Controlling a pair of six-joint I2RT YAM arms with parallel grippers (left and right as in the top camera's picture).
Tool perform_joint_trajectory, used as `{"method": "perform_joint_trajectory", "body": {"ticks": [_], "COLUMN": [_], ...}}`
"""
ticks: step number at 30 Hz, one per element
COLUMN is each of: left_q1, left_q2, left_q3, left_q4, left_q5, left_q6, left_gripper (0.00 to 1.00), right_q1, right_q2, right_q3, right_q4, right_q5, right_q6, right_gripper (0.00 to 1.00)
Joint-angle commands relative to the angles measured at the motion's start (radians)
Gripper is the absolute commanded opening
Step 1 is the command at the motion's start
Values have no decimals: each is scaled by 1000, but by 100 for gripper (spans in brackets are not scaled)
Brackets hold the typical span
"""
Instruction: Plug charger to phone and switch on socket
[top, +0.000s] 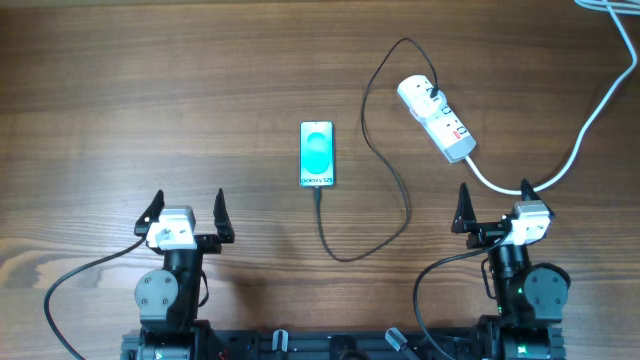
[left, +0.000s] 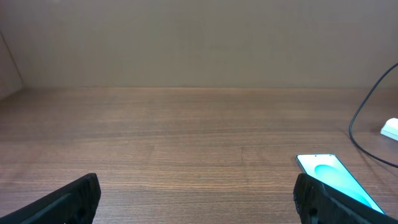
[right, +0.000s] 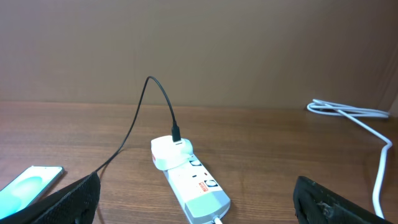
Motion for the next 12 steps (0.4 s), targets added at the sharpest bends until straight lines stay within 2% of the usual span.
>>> {"method": "perform_joint_trajectory", "body": {"ticks": [1, 12], "left_q1": [7, 7], "left_q2": [-11, -11], "left_q3": [-8, -8], "left_q4": [3, 3], "left_q5": [16, 16], "left_q6": [19, 19], "left_gripper": [100, 100], "right_q1": [5, 5], "right_q2": [-9, -9], "right_q3": [-1, -1], "right_q4": [2, 2], "right_q5": [10, 10], "right_q6": [-11, -11], "right_gripper": [100, 100]}}
